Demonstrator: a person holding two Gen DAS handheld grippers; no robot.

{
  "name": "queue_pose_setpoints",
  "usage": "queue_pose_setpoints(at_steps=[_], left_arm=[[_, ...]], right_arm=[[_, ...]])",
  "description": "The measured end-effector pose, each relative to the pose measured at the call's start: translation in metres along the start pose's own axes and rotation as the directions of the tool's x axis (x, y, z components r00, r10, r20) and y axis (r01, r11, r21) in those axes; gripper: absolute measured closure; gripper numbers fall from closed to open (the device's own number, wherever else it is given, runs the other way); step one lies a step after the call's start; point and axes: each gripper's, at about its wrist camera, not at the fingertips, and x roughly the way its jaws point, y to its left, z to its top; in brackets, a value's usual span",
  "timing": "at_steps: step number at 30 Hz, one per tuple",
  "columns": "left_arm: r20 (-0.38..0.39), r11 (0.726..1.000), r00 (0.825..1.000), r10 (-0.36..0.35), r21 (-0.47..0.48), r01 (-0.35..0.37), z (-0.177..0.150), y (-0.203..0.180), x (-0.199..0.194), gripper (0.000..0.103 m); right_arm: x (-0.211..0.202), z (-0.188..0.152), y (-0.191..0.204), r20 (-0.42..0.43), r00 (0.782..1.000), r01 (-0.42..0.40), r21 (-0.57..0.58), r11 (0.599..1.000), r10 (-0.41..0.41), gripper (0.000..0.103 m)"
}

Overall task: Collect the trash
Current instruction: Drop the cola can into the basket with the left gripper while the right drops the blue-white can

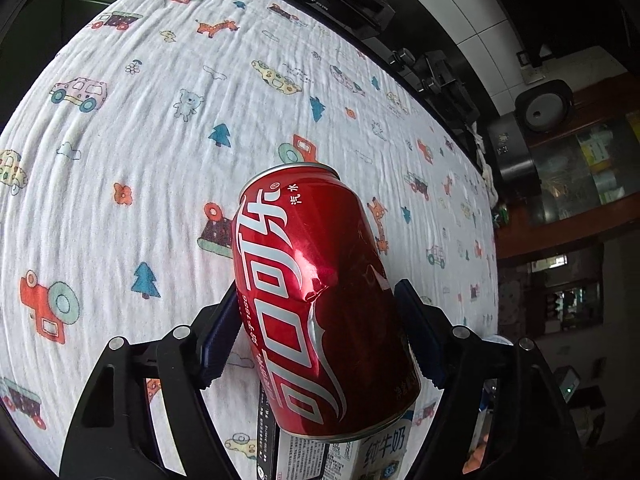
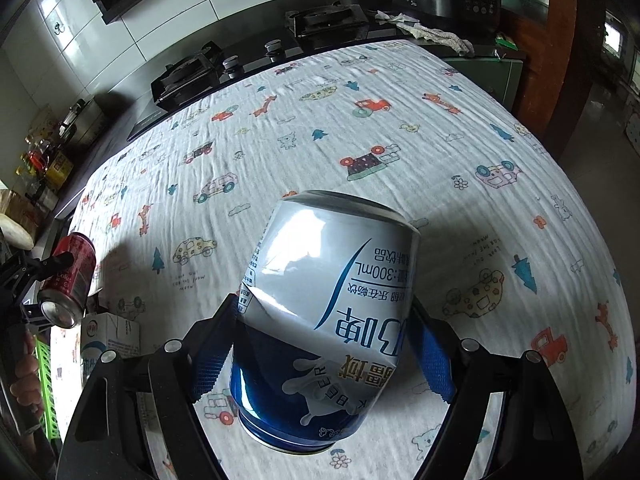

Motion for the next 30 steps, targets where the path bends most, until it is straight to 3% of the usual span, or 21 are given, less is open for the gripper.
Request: queue_pose_setpoints(at_steps=[10, 16, 21, 30], left_arm=[[0.06, 0.999, 0.998, -0.01, 0.05, 0.007, -0.013, 0.013, -0.055, 0.03], [0.137, 0.996, 0.99, 0.034, 0.075, -0.045, -0.023, 0.04, -0.11, 0.03], [0.207, 0.987, 0.973, 0.101, 0.1, -0.123, -0.034, 0.07, -0.161, 0.03], [0.291, 0.963, 0.923, 0.25, 0.027, -0.269, -0.054, 0.15, -0.237, 0.03]], right_arm=[[-0.026, -0.016, 0.053, 0.017, 0.996, -0.087, -0.085, 0.993, 0.089, 0.025], [-0.045, -0.028, 0.104, 0.024, 0.987, -0.154, -0.163, 0.974, 0.16, 0.025], [-0.054, -0.04, 0.156, 0.009, 0.975, -0.215, -0.236, 0.947, 0.224, 0.025], [-0.061, -0.066, 0.248, -0.048, 0.94, -0.332, -0.342, 0.879, 0.337, 0.025]])
